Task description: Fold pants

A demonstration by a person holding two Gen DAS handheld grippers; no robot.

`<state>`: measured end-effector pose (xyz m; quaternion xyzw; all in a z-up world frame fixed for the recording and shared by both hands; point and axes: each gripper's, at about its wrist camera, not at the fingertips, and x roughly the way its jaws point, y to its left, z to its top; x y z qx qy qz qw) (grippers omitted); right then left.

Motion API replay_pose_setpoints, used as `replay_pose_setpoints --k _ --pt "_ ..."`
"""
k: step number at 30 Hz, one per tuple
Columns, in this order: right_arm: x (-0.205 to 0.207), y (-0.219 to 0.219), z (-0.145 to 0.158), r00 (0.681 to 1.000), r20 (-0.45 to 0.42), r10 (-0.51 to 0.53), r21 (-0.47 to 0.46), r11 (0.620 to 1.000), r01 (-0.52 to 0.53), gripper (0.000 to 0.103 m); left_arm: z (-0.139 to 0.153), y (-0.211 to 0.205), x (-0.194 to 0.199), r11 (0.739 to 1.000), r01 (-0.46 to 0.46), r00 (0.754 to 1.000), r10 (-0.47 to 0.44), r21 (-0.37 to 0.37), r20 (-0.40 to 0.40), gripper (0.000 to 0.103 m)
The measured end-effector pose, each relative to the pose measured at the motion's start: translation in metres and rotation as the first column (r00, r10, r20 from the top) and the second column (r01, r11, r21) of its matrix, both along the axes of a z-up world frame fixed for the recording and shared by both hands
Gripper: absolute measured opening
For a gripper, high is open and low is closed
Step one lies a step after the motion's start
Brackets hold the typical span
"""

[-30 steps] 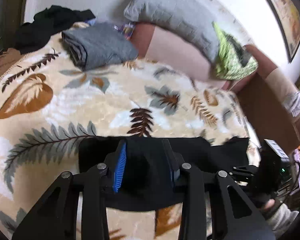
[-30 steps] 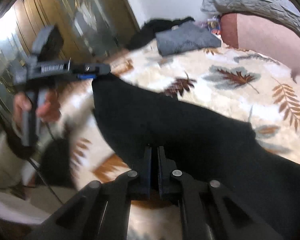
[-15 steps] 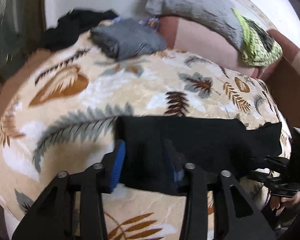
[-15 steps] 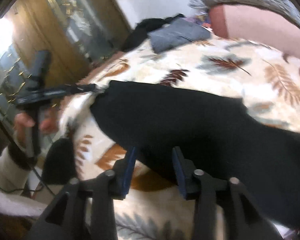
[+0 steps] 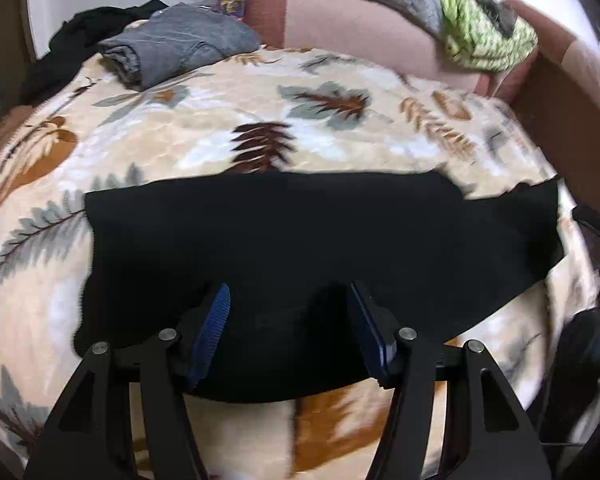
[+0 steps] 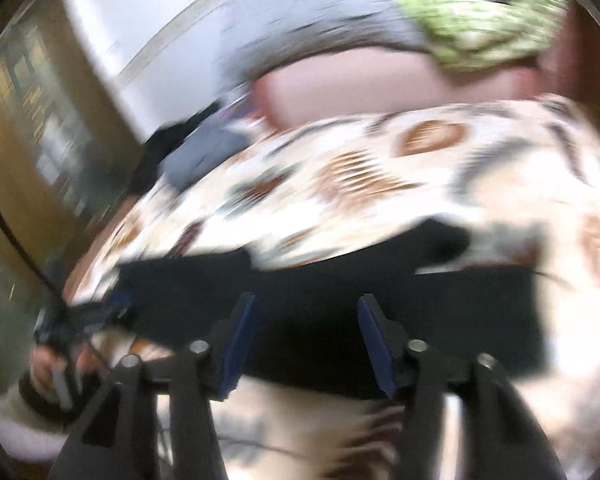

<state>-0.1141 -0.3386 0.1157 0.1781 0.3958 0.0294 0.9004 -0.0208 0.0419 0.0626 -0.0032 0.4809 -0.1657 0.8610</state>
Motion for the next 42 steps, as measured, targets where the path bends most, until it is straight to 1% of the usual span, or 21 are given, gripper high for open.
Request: replay_pose_setpoints --k 2,5,8,11,13,14,15,16,17,19,21,23,25,27,31,33,35,36,37,39,42 --pt "0.007 -0.032 -0.006 0.996 -0.047 -0.080 0.002 0.997 0.080 0.057 0.010 -0.008 0.002 0.999 0.012 1.000 -0.011 -0.040 0.022 0.060" --pt "0.026 -0.056 -0.020 0.986 -0.126 -0.113 -0.065 0.992 0.106 0.057 0.019 -0.029 0.003 0.997 0.051 0.998 -0.048 -0.057 0.045 0.060" --pt "0.052 -0.069 -0.036 0.983 -0.171 -0.063 -0.069 0.996 0.051 0.057 0.017 -0.047 0.007 0.995 0.084 0.996 -0.082 -0.060 0.032 0.060" --pt "0.079 -0.067 -0.057 0.981 -0.193 -0.011 -0.034 0.999 0.005 0.057 0.010 -0.065 0.011 0.992 0.108 0.994 -0.108 -0.064 0.001 0.060" --pt "0.090 -0.065 -0.066 0.984 -0.176 0.016 0.002 1.000 -0.016 0.057 0.005 -0.075 0.012 0.990 0.126 0.992 -0.127 -0.060 -0.015 0.060" --pt "0.097 -0.063 -0.071 0.987 -0.151 0.048 0.040 0.998 -0.042 0.056 0.002 -0.080 0.012 0.989 0.135 0.991 -0.136 -0.054 -0.021 0.060" --pt "0.101 -0.062 -0.076 0.988 -0.138 0.067 0.070 0.996 -0.058 0.048 -0.001 -0.085 0.012 0.989 0.144 0.989 -0.146 -0.043 -0.027 0.060" --pt "0.105 -0.062 -0.081 0.988 -0.136 0.077 0.099 0.993 -0.064 0.019 -0.004 -0.088 0.012 0.988 0.150 0.988 -0.151 -0.036 -0.032 0.060" --pt "0.109 -0.061 -0.085 0.986 -0.147 0.084 0.123 0.990 -0.067 0.000 -0.005 -0.090 0.012 0.988 0.151 0.988 -0.152 -0.032 -0.036 0.060" --pt "0.108 -0.060 -0.085 0.987 -0.145 0.074 0.131 0.990 -0.055 0.001 -0.008 -0.090 0.012 0.988 0.151 0.987 -0.152 -0.031 -0.044 0.060" --pt "0.098 -0.059 -0.073 0.991 -0.110 0.074 0.111 0.992 -0.062 0.001 -0.008 -0.087 0.012 0.989 0.143 0.988 -0.145 -0.046 -0.049 0.060" --pt "0.081 -0.065 -0.055 0.996 -0.078 0.042 0.096 0.995 -0.034 0.001 -0.007 -0.082 0.012 0.989 0.135 0.989 -0.138 -0.058 -0.048 0.060" --pt "0.069 -0.077 -0.043 0.998 -0.062 0.008 0.120 0.993 0.000 0.001 -0.007 -0.078 0.012 0.991 0.124 0.991 -0.127 -0.059 -0.046 0.060" --pt "0.060 -0.087 -0.036 0.997 -0.069 -0.019 0.149 0.988 0.029 0.007 -0.008 -0.073 0.013 0.992 0.111 0.992 -0.114 -0.065 -0.050 0.060" --pt "0.058 -0.093 -0.029 0.996 -0.076 -0.036 0.145 0.988 0.047 0.007 -0.010 -0.069 0.013 0.992 0.087 0.994 -0.092 -0.090 -0.063 0.060" --pt "0.057 -0.091 -0.025 0.997 -0.072 -0.039 0.121 0.992 0.047 0.009 -0.010 -0.068 0.010 0.992 0.087 0.994 -0.093 -0.095 -0.060 0.060" --pt "0.059 -0.092 -0.026 0.994 -0.095 -0.057 0.072 0.995 0.064 0.037 -0.010 -0.068 0.009 0.991 0.095 0.993 -0.100 -0.089 -0.056 0.060" --pt "0.059 -0.093 -0.029 0.992 -0.105 -0.073 0.049 0.996 0.079 0.063 -0.010 -0.068 0.008 0.992 0.099 0.993 -0.103 -0.083 -0.056 0.060" --pt "0.059 -0.095 -0.032 0.991 -0.104 -0.088 0.033 0.995 0.091 0.071 -0.011 -0.068 0.008 0.992 0.099 0.993 -0.104 -0.081 -0.056 0.060" --pt "0.063 -0.098 -0.042 0.991 -0.105 -0.080 0.029 0.996 0.084 0.071 -0.011 -0.067 0.008 0.992 0.095 0.993 -0.100 -0.086 -0.058 0.060" --pt "0.083 -0.098 -0.059 0.994 -0.104 -0.028 0.075 0.997 0.036 0.071 -0.012 -0.067 0.008 0.993 0.087 0.994 -0.092 -0.085 -0.062 0.061"
